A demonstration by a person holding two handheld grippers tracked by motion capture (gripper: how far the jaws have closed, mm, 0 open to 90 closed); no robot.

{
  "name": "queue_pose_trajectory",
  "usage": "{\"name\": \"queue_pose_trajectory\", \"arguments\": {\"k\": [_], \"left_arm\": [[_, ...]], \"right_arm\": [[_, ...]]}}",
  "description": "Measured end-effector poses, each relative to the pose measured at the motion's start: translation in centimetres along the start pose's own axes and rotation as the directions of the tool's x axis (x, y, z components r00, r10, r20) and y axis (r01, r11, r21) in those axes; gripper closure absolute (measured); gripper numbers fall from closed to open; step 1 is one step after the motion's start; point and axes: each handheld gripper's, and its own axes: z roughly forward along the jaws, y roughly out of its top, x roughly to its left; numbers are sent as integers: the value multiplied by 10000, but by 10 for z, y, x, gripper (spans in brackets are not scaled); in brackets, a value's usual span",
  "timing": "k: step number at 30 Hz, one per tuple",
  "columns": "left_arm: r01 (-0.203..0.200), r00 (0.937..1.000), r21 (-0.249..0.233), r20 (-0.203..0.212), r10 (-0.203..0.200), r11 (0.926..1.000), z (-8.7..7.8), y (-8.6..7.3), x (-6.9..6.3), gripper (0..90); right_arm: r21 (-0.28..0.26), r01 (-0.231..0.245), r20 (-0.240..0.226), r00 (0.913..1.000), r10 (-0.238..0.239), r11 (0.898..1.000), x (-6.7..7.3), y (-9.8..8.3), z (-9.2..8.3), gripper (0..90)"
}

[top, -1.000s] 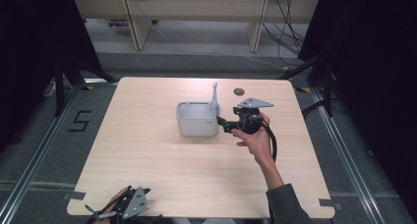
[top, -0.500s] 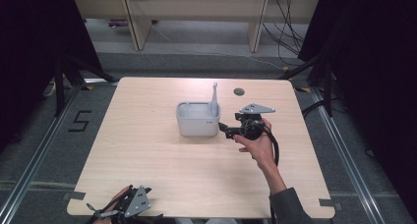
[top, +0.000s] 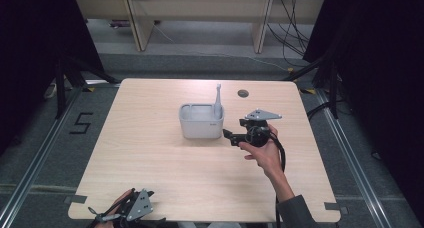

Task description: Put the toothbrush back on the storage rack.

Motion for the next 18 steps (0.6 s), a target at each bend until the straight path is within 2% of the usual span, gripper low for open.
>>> {"name": "queue_pose_trajectory", "arguments": {"k": [2, 3, 4, 6, 7, 8, 10, 11, 13, 14, 16, 17, 18], "left_arm": [[-34, 10000, -13, 20, 34, 10000, 0, 0, 0, 152], [-52, 10000, 11, 39, 52, 10000, 0, 0, -1, 152], [-47, 10000, -30, -9, 47, 10000, 0, 0, -1, 152], [-117, 9999, 102, -45, 117, 9999, -1, 0, -2, 152], [-112, 9999, 70, -20, 112, 9999, -1, -1, -2, 152], [-131, 9999, 70, -27, 131, 9999, -1, -1, -2, 152], [-32, 10000, 20, -16, 32, 10000, -1, -2, -2, 152], [-103, 9999, 110, -119, 104, 9999, -2, -2, 0, 152], [-28, 10000, 12, -66, 28, 10000, -2, -2, -1, 152], [-47, 10000, -3, -28, 47, 10000, -2, -1, 0, 152], [-52, 9999, 28, -98, 52, 10000, -1, -1, -1, 152], [20, 10000, 35, -6, -20, 10000, -1, -1, -2, 152], [5, 10000, 55, -61, -4, 10000, -1, -2, -2, 152]], "right_arm": [[91, 208, 75, 9998, -209, 9997, 0, -1, -1, 221], [98, 115, -45, 9999, -114, 9999, 2, -1, 0, 221], [41, 486, -25, 9988, -486, 9988, 0, -2, 0, 221], [157, 55, 137, 9999, -57, 9999, 6, -3, -2, 220], [102, 328, 13, 9995, -328, 9994, 4, -4, -1, 219], [139, 258, -59, 9997, -258, 9996, 6, -5, -1, 219], [96, 450, -47, 9990, -450, 9989, 8, -6, -3, 217], [110, 264, 5, 9997, -264, 9996, 11, -8, -4, 217], [179, 522, 76, 9986, -523, 9985, 12, -10, -7, 217], [229, 554, -50, 9985, -553, 9982, 13, -11, -8, 216], [197, 521, -68, 9986, -520, 9984, 14, -12, -9, 217], [231, 294, 39, 9996, -295, 9993, 17, -14, -10, 216], [256, 389, -29, 9992, -389, 9989, 17, -17, -11, 217]]}}
